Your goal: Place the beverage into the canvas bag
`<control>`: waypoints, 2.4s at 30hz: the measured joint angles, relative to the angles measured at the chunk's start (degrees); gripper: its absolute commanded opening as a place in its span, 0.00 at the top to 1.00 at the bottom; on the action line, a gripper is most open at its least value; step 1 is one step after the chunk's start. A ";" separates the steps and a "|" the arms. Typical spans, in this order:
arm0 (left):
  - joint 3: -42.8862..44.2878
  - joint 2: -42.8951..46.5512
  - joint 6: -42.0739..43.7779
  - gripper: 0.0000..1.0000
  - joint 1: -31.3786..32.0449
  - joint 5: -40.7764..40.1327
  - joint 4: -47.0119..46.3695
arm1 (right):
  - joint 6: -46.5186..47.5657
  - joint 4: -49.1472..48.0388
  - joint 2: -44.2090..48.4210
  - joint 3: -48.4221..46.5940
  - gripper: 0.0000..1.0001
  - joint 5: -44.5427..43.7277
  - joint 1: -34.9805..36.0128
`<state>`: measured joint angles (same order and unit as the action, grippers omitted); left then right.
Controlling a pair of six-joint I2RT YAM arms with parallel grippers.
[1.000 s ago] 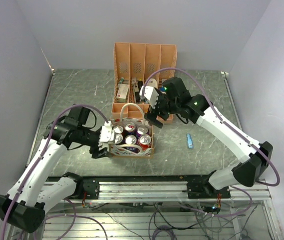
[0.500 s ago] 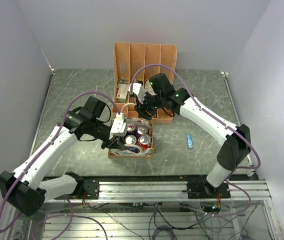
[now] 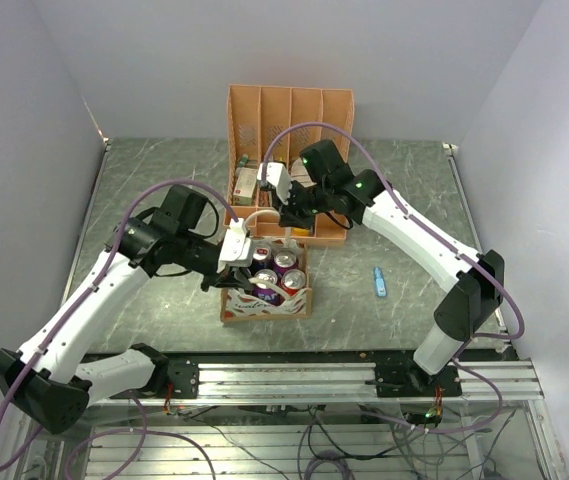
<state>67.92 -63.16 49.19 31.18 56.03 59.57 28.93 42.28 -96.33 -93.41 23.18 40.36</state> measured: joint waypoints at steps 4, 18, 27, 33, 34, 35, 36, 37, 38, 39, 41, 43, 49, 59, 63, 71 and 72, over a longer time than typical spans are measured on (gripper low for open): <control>1.09 0.04 0.11 0.93 0.04 -0.76 0.55 | 0.44 1.86 0.00 -0.68 1.00 0.04 0.04; -6.45 6.71 4.92 0.81 0.15 -1.36 1.18 | 1.70 1.68 0.72 1.36 0.74 3.06 0.33; -6.91 7.58 6.99 0.51 0.17 -2.54 2.73 | 1.57 1.44 4.22 5.18 0.32 2.29 0.59; -6.80 12.28 3.76 0.35 -0.04 -5.57 2.01 | 1.42 0.63 12.39 9.53 0.15 0.35 -0.33; -6.71 13.53 2.86 0.33 -0.37 -6.43 1.75 | 1.14 0.17 14.43 10.64 0.14 0.55 -1.49; -6.67 14.12 2.43 0.32 -0.48 -6.88 1.64 | 0.85 -0.02 15.78 11.28 0.13 0.57 -2.67; -6.47 15.26 1.40 0.32 -0.81 -8.33 1.40 | 0.39 -0.55 17.81 12.35 0.12 0.66 -4.76; -6.32 15.87 0.72 0.31 -1.05 -9.05 1.29 | 0.04 -0.90 19.15 12.92 0.11 0.52 -6.29; -5.92 16.72 -0.17 0.31 -1.33 -10.60 1.18 | -0.46 -1.29 20.65 13.55 0.10 0.33 -7.96; -5.44 17.40 -0.83 0.31 -1.64 -11.98 1.03 | -1.01 -1.70 22.21 14.12 0.09 -0.09 -9.60; -4.33 18.95 -2.19 0.31 -2.36 -14.80 0.46 | -2.10 -2.43 24.90 15.15 0.06 -1.14 -12.39; -3.37 20.06 -3.32 0.30 -3.63 -17.16 -0.24 | -3.50 -3.39 27.23 16.31 0.04 -2.12 -15.15; -2.58 22.95 -9.81 0.25 -11.26 -24.24 -5.57 | -8.46 -8.17 31.06 21.49 0.00 -10.05 -25.66; -5.77 19.41 -27.06 0.09 -21.62 -49.64 -20.92 | -13.81 -15.58 33.14 29.73 0.00 -20.22 -33.55; -5.79 17.70 -30.86 0.00 -22.01 -56.70 -24.24 | -15.28 -17.51 33.31 30.84 0.00 -21.16 -34.27; -7.52 19.98 -34.01 0.00 -22.05 -62.82 -33.07 | -17.99 -23.06 41.24 36.98 0.00 -22.60 -35.23; -7.72 20.24 -34.62 0.01 -22.08 -63.25 -34.01 | -18.14 -23.65 42.42 37.73 0.00 -22.75 -35.34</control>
<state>60.20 -42.92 14.57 9.10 -7.22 25.56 10.79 18.63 -53.91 -55.68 0.43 5.02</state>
